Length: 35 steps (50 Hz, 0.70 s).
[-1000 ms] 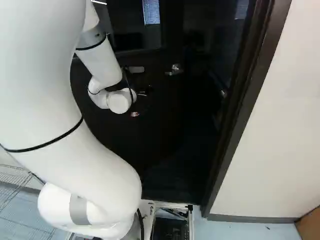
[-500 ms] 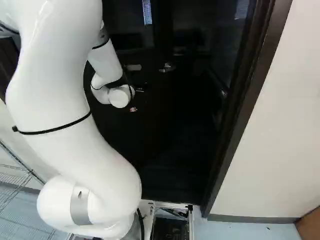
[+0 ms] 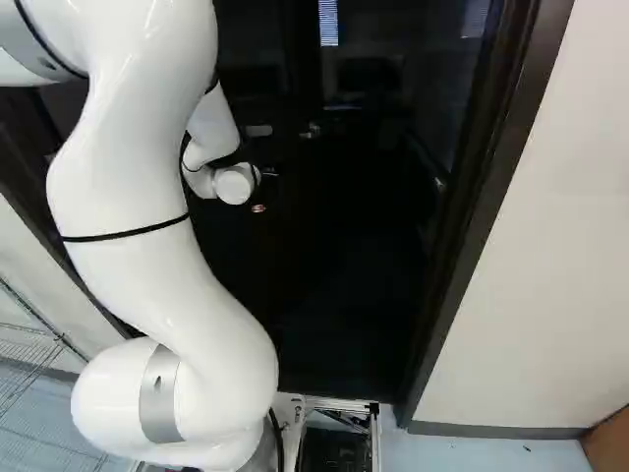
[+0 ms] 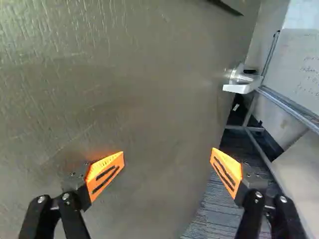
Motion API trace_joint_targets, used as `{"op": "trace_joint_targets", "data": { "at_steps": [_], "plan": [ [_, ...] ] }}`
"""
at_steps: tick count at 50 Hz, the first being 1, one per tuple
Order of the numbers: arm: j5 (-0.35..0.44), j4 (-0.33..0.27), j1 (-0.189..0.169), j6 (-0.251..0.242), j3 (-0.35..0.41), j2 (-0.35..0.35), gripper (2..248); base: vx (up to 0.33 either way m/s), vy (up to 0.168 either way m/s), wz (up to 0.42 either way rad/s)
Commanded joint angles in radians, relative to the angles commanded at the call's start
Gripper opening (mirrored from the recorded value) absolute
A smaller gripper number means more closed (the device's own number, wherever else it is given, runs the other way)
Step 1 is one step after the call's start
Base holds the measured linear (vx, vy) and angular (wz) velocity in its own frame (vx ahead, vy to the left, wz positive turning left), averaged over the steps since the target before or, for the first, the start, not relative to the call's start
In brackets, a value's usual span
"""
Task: Open the door and move inside
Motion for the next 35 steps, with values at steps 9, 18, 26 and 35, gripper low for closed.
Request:
{"op": "trace_joint_targets", "data": {
  "at_steps": [9, 18, 26, 35],
  "plan": [
    [0.000, 0.000, 0.013, 0.000, -0.050, -0.042, 247, 0.000, 0.000, 0.000],
    [0.000, 0.000, 0.025, 0.000, -0.101, -0.084, 247, 0.000, 0.000, 0.000],
    [0.000, 0.000, 0.036, 0.000, -0.147, -0.122, 247, 0.000, 0.000, 0.000],
    [0.000, -0.006, 0.047, 0.000, -0.193, -0.159, 247, 0.000, 0.000, 0.000]
  ]
}}
